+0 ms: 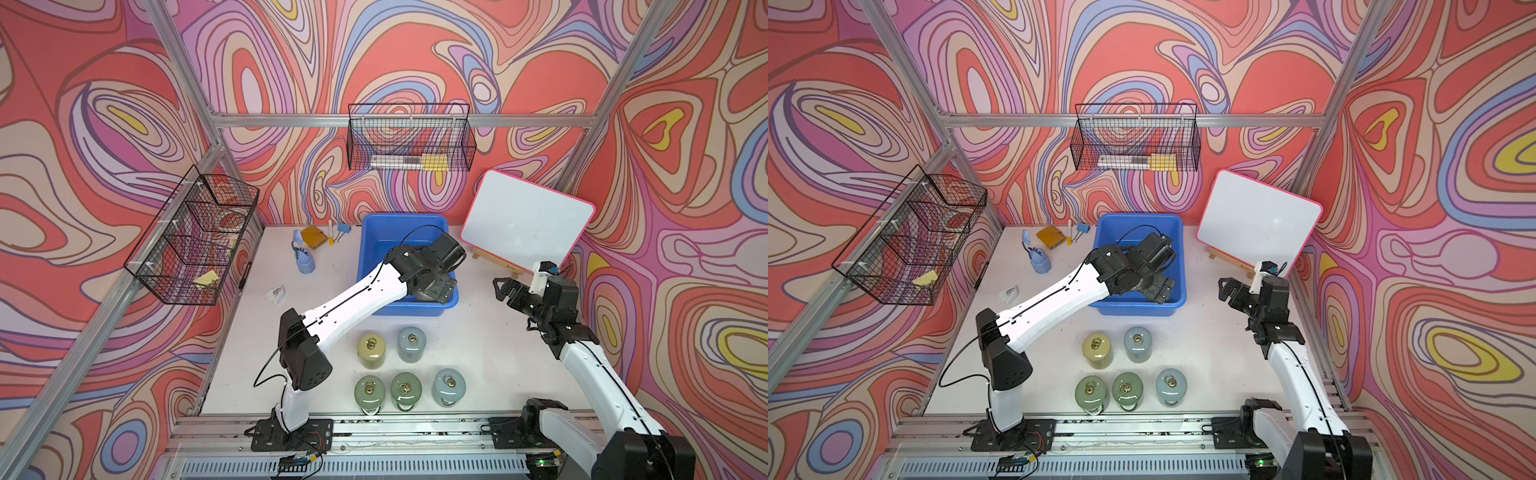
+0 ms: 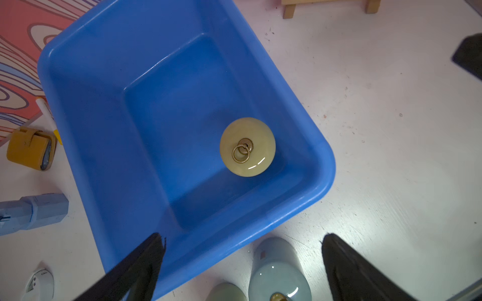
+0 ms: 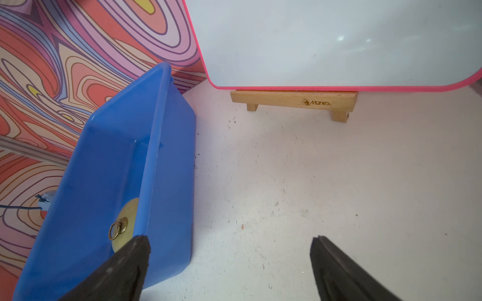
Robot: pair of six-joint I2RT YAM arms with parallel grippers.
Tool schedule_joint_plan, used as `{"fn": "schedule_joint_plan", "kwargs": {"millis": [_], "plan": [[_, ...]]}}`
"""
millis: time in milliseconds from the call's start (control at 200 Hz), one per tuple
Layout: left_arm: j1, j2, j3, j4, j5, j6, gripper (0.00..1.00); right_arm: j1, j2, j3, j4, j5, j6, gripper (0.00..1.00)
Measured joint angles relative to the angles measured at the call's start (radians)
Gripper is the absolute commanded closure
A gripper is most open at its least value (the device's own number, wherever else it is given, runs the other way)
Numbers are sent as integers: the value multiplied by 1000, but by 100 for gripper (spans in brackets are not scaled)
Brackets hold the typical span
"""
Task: Take the tea canister out of the basket
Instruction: Pick up the tea canister from the basket.
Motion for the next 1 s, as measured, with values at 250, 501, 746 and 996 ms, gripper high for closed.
{"fn": "schedule_joint_plan", "kwargs": {"millis": [250, 501, 746, 996], "plan": [[69, 127, 68, -8, 26, -12, 1, 0, 2, -2, 13, -24, 0, 2], [100, 213, 133, -10, 61, -41, 2, 0, 2, -2, 14, -27, 0, 2], [101, 294, 208, -16, 96, -46, 6, 0, 3, -2, 14, -29, 0, 2], [102, 339, 214, -14, 114, -50, 6, 0, 3, -3, 14, -30, 0, 2]]}}
